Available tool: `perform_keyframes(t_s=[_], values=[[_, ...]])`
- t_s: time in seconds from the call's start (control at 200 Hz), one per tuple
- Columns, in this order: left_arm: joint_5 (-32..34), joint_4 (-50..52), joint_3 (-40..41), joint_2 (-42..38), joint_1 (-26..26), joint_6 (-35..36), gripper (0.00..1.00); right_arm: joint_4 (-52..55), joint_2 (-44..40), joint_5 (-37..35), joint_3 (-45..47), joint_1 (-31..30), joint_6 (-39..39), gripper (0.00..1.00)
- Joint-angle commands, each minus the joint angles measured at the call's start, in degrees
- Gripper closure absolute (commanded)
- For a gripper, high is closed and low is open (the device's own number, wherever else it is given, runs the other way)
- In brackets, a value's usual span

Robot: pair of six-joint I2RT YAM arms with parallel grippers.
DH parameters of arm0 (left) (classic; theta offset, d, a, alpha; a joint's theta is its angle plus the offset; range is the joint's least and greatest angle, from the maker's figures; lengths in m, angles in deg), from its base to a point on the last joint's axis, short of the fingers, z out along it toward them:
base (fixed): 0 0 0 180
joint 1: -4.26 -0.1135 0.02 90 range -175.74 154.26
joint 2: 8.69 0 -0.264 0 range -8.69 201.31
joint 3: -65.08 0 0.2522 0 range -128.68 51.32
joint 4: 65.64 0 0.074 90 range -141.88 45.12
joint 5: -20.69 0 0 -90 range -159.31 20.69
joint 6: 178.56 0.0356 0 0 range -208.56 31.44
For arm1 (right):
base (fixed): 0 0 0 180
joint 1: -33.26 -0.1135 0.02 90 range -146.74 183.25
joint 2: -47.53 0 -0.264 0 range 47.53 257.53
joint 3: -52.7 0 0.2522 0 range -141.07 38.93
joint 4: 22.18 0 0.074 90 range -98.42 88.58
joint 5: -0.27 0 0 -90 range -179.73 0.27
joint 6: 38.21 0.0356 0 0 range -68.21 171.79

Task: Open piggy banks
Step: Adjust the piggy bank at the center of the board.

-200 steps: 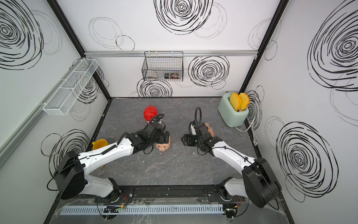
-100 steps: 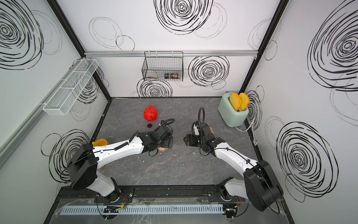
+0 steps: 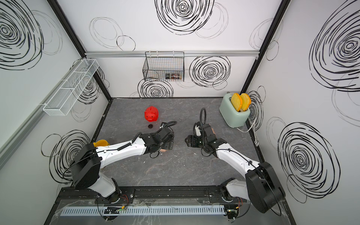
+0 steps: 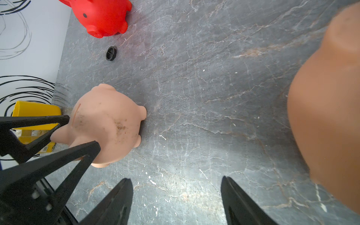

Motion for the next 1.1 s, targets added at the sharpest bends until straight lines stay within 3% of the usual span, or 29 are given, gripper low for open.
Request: perform_keyframes(t_s=[0.0,0.39,0.705,0.886,1.096], values=[[0.31,-0.34,1.85,-0.48,-0.56,-2.15,0.04,1.16,-1.07,0.72,0.79,0.25,-0.56,0.23],[-0.21,-1.43,3.78,-2.21,-1.51,-2.23,0.00,0.53,-1.53,0.86,1.94,0.30,-0.21,0.23],[-2.74,-2.42,3.99,-4.81,-1.92,-0.33,0.17,0.56,-3.56,0.27,2.90,0.23,-0.12,0.24],[-8.71,-6.02,5.60,-7.95,-3.03,1.67,0.21,0.10,-4.87,0.67,3.34,0.29,-0.29,0.24],[-23.03,-15.94,10.41,-12.75,-6.10,3.30,0.23,-1.76,-6.67,0.91,3.83,0.37,0.32,0.23]])
